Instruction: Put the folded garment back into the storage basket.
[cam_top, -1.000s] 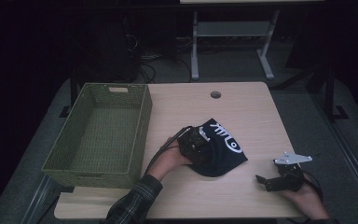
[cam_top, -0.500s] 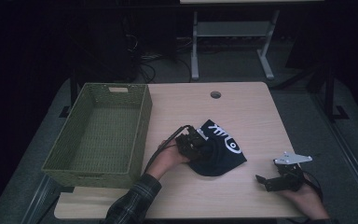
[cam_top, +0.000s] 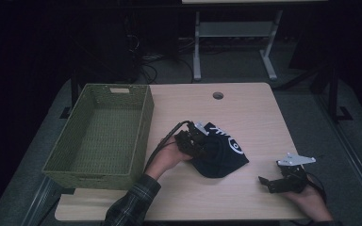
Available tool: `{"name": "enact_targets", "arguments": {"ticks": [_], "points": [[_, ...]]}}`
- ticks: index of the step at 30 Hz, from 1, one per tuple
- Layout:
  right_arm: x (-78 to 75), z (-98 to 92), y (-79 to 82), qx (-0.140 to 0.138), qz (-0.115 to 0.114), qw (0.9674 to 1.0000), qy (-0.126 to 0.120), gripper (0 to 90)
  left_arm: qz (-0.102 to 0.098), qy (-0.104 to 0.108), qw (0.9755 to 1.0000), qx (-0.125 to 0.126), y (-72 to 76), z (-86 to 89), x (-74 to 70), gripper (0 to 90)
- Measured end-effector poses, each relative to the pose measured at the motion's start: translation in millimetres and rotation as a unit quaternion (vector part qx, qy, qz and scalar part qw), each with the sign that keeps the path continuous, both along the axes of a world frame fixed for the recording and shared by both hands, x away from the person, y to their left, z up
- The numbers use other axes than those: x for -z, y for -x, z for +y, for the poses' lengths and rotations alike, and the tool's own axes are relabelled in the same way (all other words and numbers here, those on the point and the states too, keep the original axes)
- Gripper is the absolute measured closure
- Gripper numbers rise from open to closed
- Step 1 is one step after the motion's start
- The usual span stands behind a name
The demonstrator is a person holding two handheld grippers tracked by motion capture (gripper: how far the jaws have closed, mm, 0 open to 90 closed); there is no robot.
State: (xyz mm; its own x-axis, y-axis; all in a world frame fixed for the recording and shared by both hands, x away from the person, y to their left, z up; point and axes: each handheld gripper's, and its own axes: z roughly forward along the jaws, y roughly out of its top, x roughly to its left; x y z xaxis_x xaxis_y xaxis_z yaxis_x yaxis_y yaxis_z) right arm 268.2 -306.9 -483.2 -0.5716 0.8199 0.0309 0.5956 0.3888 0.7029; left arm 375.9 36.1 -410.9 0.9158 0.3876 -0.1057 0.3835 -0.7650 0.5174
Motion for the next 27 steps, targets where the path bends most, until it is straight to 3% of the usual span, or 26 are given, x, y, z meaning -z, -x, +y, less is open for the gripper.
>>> {"name": "enact_targets", "arguments": {"ticks": [9,27], "points": [[0.0,0.0,0.0,0.0,0.0,1.0,0.0,2.0,0.003,0.028,0.9995,-0.013,0.7,6.3,-15.9,72.6],[0.0,0.0,0.0,0.0,0.0,1.0,0.0,1.9,-0.01,0.04,0.999,-0.019,-1.2,15.3,-66.7,72.5]]}}
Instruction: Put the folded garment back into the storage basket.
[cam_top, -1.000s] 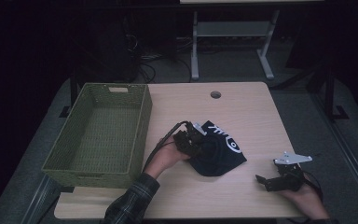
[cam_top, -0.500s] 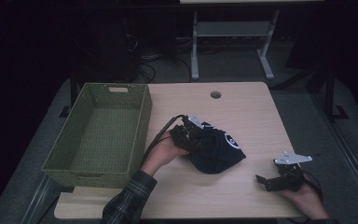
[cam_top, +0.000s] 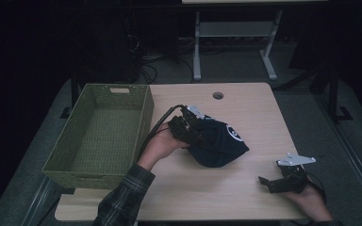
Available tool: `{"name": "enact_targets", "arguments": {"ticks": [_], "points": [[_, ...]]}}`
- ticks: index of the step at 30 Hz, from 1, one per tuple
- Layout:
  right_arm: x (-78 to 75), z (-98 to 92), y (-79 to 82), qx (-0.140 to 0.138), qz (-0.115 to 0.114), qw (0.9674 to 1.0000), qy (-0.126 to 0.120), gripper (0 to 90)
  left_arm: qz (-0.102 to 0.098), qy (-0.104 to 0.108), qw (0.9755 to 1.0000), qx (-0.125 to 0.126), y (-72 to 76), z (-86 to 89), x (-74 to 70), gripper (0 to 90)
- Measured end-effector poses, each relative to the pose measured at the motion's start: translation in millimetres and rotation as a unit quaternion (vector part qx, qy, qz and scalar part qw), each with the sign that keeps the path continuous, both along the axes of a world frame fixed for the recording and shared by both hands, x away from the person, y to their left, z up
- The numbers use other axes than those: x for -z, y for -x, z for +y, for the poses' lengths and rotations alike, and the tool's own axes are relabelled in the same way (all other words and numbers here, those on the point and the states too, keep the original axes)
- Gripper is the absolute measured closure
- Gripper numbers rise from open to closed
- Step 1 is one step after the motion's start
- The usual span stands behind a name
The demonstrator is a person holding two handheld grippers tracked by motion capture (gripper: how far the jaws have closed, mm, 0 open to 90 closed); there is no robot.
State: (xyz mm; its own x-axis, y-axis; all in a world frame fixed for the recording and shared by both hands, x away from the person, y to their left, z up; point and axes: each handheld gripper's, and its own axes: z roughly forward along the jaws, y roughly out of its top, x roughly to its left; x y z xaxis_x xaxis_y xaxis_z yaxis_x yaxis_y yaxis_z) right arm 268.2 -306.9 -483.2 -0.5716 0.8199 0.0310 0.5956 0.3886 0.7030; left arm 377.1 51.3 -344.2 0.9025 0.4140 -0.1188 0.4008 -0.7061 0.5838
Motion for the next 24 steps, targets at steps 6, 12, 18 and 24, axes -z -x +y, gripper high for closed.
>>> {"name": "enact_targets", "arguments": {"ticks": [6,12,18,24], "points": [[0.0,0.0,0.0,0.0,0.0,1.0,0.0,1.9,-0.005,-0.003,1.0,-0.002,-2.3,8.0,-17.1,72.5],[0.0,0.0,0.0,0.0,0.0,1.0,0.0,2.0,-0.014,-0.004,0.9999,-0.003,-4.5,18.8,-35.7,72.5],[0.0,0.2,0.1,0.001,0.0,1.0,-0.001,1.9,-0.027,-0.012,0.9995,-0.014,-7.0,30.6,-50.4,72.4],[0.0,0.2,0.1,0.001,0.0,1.0,-0.001,1.9,-0.042,-0.014,0.9985,-0.034,-8.2,48.2,-71.1,72.4]]}}
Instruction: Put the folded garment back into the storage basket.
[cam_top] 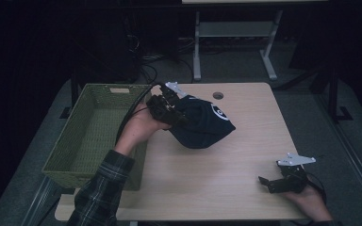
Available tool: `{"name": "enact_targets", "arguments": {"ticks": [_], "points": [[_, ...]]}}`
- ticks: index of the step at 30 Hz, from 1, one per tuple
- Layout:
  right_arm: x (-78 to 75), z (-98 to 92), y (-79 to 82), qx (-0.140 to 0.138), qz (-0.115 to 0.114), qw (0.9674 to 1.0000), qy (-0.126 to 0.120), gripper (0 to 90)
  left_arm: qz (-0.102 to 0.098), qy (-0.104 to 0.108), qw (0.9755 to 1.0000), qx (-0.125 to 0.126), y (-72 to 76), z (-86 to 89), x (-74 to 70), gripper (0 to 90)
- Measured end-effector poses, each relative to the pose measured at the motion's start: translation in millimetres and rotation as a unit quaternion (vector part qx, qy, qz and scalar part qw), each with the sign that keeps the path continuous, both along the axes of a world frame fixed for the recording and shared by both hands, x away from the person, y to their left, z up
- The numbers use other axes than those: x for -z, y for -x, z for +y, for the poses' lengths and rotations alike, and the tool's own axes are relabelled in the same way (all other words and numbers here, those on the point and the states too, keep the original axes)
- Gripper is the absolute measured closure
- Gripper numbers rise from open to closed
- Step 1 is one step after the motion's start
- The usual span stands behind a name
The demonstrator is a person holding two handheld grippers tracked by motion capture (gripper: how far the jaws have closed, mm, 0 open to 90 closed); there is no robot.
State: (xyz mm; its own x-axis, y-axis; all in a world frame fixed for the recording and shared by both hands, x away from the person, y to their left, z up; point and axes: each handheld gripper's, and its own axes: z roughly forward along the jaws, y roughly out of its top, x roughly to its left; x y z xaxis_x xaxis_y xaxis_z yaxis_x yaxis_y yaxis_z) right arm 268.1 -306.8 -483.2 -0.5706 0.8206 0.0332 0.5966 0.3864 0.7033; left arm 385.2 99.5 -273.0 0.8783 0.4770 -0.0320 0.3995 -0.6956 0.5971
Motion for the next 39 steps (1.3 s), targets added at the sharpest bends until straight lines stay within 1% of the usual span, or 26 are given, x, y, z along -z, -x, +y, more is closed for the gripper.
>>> {"name": "enact_targets", "arguments": {"ticks": [3,4,7,13,19,25,26,29,33,36,37,39], "points": [[0.0,0.0,0.0,0.0,0.0,1.0,0.0,1.9,-0.008,-0.005,0.9999,-0.006,-0.1,9.7,-7.5,72.4],[0.0,0.0,0.0,0.0,0.0,1.0,0.0,1.9,-0.008,-0.005,0.9999,-0.006,-0.1,9.7,-7.5,72.4],[0.0,0.0,0.0,0.0,0.0,1.0,0.0,1.9,-0.012,-0.003,0.9997,-0.02,0.3,21.1,-13.5,72.4],[0.0,0.0,0.0,0.0,0.0,1.0,0.0,1.9,-0.018,-0.002,0.9991,-0.038,0.4,39.2,-21.6,72.4],[0.0,0.0,0.0,0.0,0.0,1.0,0.0,1.9,-0.022,-0.002,0.9982,-0.056,0.5,56.2,-25.7,72.4],[0.0,-0.1,-0.1,-0.001,0.0,1.0,0.001,1.9,-0.024,-0.002,0.9966,-0.079,0.9,75.8,-27.1,72.4],[0.0,-0.1,-0.1,0.0,0.0,1.0,0.001,1.9,-0.024,0.001,0.996,-0.086,1.5,80.1,-26.9,72.4],[0.0,-0.1,0.0,0.0,0.0,1.0,0.001,1.9,-0.026,-0.001,0.9949,-0.098,2.2,91.6,-26.9,72.4],[0.0,-0.1,0.0,0.0,0.0,1.0,0.001,1.9,-0.028,0.002,0.9922,-0.121,4.2,110.8,-26.2,72.4],[0.0,-0.1,0.0,0.0,0.0,1.0,0.001,2.0,-0.033,0.006,0.9898,-0.139,5.9,126.5,-25.3,72.4],[0.0,-0.1,0.0,0.0,0.0,1.0,0.001,1.9,-0.031,0.009,0.9885,-0.148,7.0,131.2,-24.8,72.4],[0.0,-0.1,0.0,0.0,0.0,1.0,0.001,1.9,-0.033,0.008,0.9867,-0.159,8.8,142.6,-23.8,72.4]]}}
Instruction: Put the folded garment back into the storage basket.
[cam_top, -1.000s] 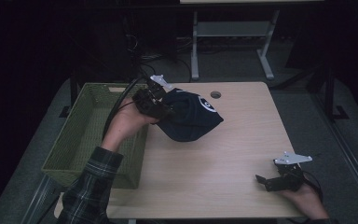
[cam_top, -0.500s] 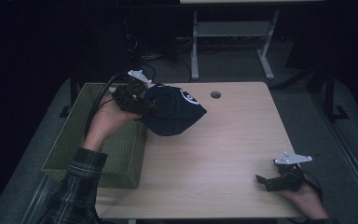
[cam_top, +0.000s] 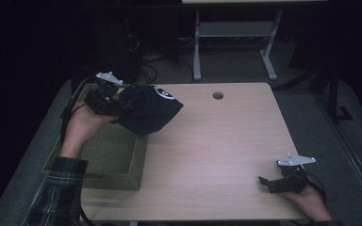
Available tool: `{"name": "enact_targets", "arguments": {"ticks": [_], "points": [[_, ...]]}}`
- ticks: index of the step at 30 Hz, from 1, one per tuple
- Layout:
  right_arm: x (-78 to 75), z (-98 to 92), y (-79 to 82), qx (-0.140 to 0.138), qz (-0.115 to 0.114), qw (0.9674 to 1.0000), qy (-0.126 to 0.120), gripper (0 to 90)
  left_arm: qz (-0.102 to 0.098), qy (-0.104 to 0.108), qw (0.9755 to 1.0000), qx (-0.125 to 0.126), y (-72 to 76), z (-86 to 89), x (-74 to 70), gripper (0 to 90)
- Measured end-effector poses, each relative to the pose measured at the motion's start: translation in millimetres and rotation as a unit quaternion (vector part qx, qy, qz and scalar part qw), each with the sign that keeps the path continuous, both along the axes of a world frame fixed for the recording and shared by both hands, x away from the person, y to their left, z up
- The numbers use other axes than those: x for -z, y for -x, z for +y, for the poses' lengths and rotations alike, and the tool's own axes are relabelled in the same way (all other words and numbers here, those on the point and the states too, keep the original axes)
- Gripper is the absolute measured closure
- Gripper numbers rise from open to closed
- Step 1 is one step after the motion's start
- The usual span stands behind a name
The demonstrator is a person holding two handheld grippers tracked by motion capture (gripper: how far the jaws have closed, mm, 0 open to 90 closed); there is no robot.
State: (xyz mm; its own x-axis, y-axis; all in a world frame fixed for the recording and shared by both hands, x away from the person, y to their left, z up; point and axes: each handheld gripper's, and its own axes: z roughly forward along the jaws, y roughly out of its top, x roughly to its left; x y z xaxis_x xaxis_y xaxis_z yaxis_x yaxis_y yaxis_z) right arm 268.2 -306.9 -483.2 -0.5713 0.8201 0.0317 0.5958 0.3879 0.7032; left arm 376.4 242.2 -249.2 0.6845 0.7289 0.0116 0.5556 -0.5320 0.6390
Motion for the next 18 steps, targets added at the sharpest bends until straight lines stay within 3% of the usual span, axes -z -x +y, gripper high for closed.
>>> {"name": "enact_targets", "arguments": {"ticks": [9,18], "points": [[0.0,0.0,0.0,0.0,0.0,1.0,0.0,2.0,-0.006,0.0,0.9984,-0.057,8.3,39.2,10.1,72.4],[0.0,0.0,0.0,0.0,0.0,1.0,0.0,2.0,-0.006,-0.007,0.9939,-0.11,14.4,78.1,26.6,72.4]]}}
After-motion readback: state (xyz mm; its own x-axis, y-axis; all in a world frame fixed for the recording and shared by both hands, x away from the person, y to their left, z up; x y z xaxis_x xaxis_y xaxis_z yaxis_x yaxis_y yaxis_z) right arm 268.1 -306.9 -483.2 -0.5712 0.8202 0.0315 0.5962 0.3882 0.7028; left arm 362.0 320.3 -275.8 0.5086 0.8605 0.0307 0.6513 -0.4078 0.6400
